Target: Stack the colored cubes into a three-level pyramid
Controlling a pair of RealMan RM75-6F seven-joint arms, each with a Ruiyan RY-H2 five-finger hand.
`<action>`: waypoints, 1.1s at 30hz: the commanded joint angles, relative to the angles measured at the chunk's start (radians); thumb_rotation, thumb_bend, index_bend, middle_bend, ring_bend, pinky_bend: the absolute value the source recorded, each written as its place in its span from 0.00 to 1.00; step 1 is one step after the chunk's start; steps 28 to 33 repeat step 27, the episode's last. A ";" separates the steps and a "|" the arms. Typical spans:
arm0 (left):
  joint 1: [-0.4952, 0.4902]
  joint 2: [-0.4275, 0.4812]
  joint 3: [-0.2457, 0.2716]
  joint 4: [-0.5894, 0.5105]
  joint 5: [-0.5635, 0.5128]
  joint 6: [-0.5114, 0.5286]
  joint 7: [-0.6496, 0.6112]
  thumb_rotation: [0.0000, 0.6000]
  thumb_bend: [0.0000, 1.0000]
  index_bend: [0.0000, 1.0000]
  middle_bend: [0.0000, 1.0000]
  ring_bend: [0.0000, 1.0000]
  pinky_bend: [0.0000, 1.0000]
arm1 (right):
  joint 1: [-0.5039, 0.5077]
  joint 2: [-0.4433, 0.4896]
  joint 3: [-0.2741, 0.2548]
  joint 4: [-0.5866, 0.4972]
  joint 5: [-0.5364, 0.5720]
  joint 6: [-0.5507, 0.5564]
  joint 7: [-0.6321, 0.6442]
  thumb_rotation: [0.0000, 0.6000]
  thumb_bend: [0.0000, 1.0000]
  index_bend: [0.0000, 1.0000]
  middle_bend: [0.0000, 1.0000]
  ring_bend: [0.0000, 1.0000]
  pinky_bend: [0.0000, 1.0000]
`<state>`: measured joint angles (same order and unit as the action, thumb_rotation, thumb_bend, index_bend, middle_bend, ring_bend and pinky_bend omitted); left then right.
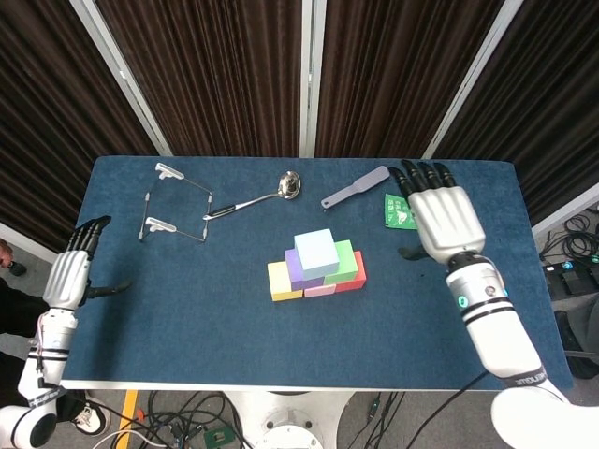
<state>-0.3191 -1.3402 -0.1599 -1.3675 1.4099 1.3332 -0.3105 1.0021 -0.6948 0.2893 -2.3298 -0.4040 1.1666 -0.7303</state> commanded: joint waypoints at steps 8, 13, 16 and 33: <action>0.053 0.088 0.047 -0.041 0.024 0.059 0.199 1.00 0.04 0.04 0.04 0.00 0.06 | -0.644 -0.171 -0.357 0.306 -0.846 0.426 0.327 1.00 0.00 0.00 0.00 0.00 0.00; 0.092 0.120 0.085 -0.073 0.002 0.052 0.275 1.00 0.04 0.04 0.04 0.00 0.06 | -0.722 -0.235 -0.358 0.441 -0.906 0.454 0.465 1.00 0.00 0.00 0.00 0.00 0.00; 0.113 0.118 0.095 -0.084 0.003 0.074 0.292 1.00 0.04 0.04 0.04 0.00 0.05 | -0.749 -0.270 -0.352 0.502 -0.926 0.456 0.508 1.00 0.00 0.00 0.00 0.00 0.00; 0.154 0.112 0.109 -0.131 0.075 0.170 0.296 1.00 0.03 0.04 0.04 0.00 0.05 | -0.784 -0.355 -0.334 0.634 -1.043 0.428 0.615 1.00 0.00 0.00 0.00 0.00 0.00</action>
